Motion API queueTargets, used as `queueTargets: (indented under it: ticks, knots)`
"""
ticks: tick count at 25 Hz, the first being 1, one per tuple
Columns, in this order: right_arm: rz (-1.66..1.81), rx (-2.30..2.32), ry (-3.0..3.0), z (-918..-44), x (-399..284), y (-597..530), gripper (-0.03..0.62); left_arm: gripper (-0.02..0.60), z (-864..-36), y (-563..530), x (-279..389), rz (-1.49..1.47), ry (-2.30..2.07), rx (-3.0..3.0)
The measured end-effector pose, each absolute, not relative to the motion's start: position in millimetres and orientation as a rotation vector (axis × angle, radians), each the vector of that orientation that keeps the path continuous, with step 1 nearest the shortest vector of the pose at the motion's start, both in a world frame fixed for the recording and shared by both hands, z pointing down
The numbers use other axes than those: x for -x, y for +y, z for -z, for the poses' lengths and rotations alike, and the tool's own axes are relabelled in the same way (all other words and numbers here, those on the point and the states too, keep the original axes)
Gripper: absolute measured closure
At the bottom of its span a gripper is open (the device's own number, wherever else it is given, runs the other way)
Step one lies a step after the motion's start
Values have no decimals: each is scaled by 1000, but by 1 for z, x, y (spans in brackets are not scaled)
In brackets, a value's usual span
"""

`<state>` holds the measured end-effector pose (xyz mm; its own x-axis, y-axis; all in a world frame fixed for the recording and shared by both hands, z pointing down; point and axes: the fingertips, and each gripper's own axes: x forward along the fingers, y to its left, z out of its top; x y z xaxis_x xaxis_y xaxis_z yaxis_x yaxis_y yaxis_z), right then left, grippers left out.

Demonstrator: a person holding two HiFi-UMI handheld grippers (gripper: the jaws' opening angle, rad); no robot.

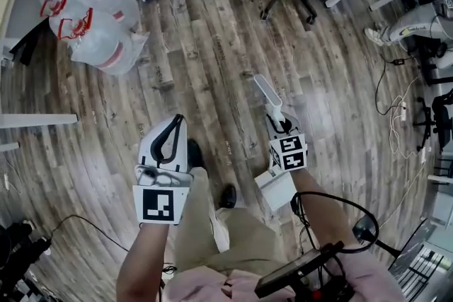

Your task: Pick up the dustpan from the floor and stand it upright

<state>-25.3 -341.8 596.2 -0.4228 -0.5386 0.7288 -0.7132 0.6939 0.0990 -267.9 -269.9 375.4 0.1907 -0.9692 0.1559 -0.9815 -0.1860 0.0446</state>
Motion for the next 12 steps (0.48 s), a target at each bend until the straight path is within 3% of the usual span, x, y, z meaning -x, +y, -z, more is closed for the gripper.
queueTargets:
  ticks: [12]
  knots:
    - [-234, -1080, -2204, -520, -67, -251, 520, 568, -289, -197, 139, -98, -1818, -2482]
